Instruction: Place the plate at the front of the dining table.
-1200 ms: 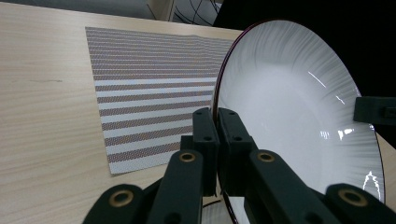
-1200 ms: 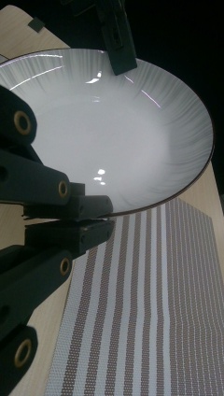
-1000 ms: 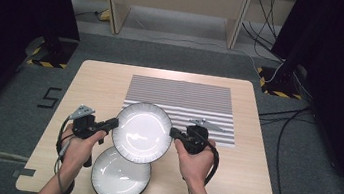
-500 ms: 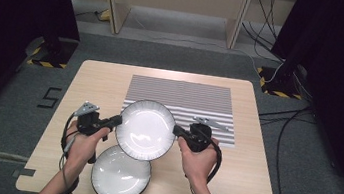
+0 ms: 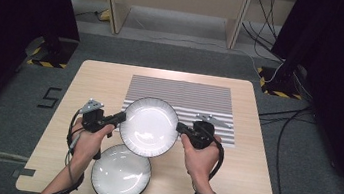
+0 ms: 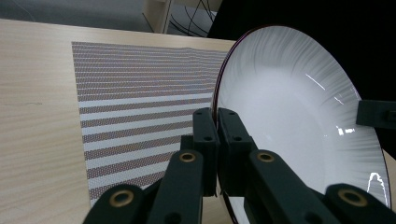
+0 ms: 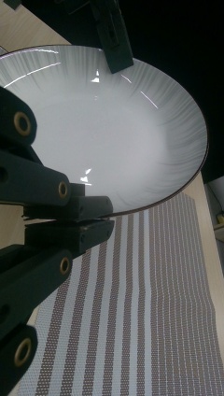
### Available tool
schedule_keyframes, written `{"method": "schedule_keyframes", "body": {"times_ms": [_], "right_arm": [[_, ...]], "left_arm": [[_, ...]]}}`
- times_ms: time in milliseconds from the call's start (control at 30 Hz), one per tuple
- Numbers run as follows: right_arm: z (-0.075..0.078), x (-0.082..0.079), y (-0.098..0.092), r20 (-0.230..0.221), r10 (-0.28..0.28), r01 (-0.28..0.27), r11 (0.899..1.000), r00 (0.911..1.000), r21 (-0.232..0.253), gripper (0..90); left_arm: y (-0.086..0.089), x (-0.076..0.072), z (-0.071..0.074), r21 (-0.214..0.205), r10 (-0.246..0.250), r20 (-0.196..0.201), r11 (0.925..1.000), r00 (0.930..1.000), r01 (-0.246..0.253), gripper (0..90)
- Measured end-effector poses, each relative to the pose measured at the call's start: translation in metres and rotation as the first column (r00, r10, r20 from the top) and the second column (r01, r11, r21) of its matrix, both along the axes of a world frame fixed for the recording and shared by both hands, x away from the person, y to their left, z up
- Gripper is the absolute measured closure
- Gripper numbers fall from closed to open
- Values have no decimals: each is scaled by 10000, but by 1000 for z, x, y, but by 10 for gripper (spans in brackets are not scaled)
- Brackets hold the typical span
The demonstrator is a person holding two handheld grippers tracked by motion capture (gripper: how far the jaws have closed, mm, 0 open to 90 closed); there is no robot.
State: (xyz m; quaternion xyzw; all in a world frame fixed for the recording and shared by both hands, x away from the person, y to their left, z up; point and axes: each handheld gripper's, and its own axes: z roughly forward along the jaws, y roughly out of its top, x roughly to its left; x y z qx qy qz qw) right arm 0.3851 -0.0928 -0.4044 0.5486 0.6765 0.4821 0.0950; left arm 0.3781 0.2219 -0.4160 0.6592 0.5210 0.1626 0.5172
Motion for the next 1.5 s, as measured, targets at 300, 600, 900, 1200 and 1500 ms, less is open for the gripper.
{"method": "schedule_keyframes", "body": {"times_ms": [300,600,900,1200,1500], "right_arm": [[-1,3,-3,-3,-125,125,9999,9999,-7,881],[-1,6,-7,-25,-246,246,9997,9997,21,883],[1,10,-9,75,-351,351,9994,9994,-19,884],[4,14,-12,121,-462,463,9989,9989,-71,884],[5,18,-14,143,-558,559,9984,9983,-38,885]], "left_arm": [[-5,4,0,16,19,-30,10000,10000,-19,866],[-8,9,0,7,35,-121,10000,9999,-35,866],[-12,13,2,19,65,13,10000,10000,-65,866],[-16,18,2,-19,32,-1,10000,10000,-32,866],[-19,24,3,20,37,-2,10000,10000,-37,866]]}}
